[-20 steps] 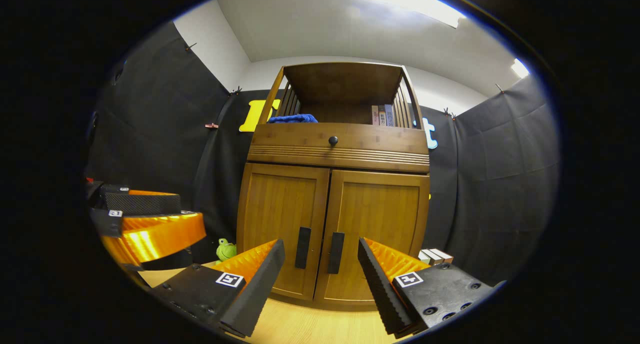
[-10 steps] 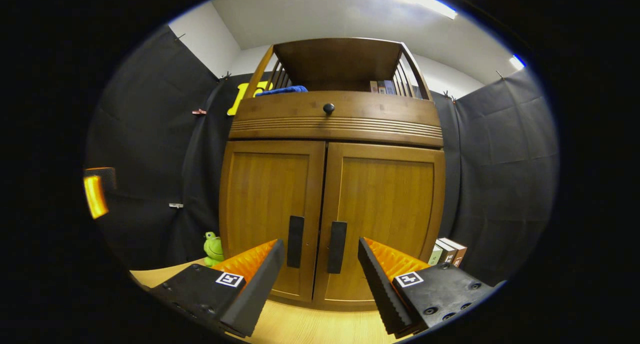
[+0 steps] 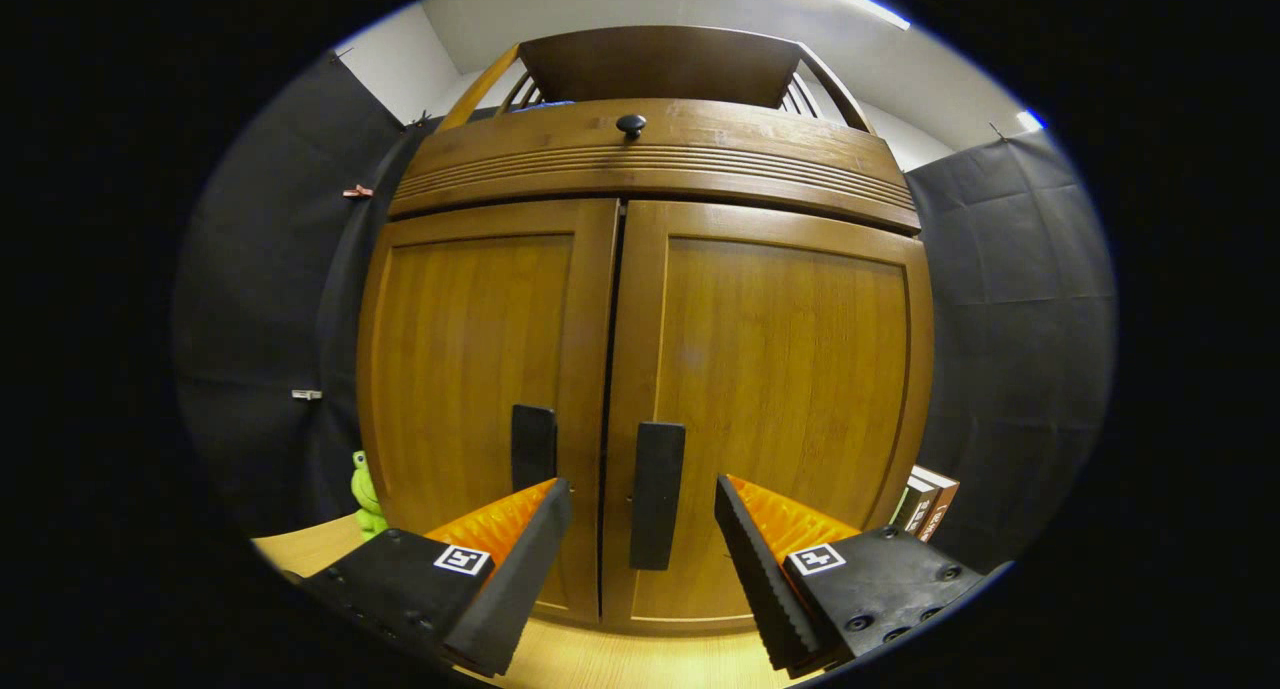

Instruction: Open the right door of the double-door shoe cabinet with the right hand, and open the left door with the left hand.

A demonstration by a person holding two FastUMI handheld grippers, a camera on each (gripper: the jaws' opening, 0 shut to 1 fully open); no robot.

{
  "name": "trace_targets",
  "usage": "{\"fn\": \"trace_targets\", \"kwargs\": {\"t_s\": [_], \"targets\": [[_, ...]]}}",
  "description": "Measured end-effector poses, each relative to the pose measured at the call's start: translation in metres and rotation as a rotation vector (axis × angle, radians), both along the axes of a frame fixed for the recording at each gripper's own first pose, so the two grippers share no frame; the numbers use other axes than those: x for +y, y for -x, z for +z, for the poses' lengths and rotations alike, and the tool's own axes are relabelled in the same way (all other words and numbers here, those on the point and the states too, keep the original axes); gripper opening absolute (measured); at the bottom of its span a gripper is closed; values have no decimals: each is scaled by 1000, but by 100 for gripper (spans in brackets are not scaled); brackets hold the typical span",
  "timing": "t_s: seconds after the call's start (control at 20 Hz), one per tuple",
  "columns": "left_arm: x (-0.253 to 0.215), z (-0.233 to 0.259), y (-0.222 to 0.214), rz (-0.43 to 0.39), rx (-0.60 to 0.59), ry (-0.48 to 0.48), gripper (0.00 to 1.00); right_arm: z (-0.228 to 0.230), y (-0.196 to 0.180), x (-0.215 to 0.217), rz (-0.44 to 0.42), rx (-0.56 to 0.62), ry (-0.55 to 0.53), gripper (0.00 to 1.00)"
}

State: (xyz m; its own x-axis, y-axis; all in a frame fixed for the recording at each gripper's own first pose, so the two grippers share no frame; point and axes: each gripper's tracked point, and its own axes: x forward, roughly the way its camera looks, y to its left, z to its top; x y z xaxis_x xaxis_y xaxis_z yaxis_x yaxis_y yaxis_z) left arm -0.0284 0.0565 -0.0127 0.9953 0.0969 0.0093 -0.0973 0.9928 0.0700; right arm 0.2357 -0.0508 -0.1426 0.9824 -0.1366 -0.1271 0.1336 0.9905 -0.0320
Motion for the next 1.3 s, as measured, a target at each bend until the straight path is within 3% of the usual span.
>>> {"fn": "trace_targets", "kwargs": {"t_s": [0.45, 0.6, 0.75, 0.95, 1.0, 1.1, 1.3], "targets": [[27, -15, -10, 48, 30, -8, 96, -30, -45, -12, -36, 37, -11, 84], [32, -23, -14, 55, 47, -2, 96, -33, -52, -9, -19, 31, -10, 47], [35, -28, -14, 63, 68, -14, 96, -32, -51, -8, -14, 40, -37, 29], [30, -34, -13, 55, 88, -21, 96, -33, -49, -9, -8, 47, -13, 33], [29, -37, -12, 51, 95, -21, 96, -32, -49, -9, -4, 48, -12, 28], [30, -37, -10, 55, 100, -22, 96, -33, -46, -9, 5, 57, -24, 33], [24, -37, -6, 54, 102, -22, 96, -31, -40, -8, 27, 68, -15, 28]]}}
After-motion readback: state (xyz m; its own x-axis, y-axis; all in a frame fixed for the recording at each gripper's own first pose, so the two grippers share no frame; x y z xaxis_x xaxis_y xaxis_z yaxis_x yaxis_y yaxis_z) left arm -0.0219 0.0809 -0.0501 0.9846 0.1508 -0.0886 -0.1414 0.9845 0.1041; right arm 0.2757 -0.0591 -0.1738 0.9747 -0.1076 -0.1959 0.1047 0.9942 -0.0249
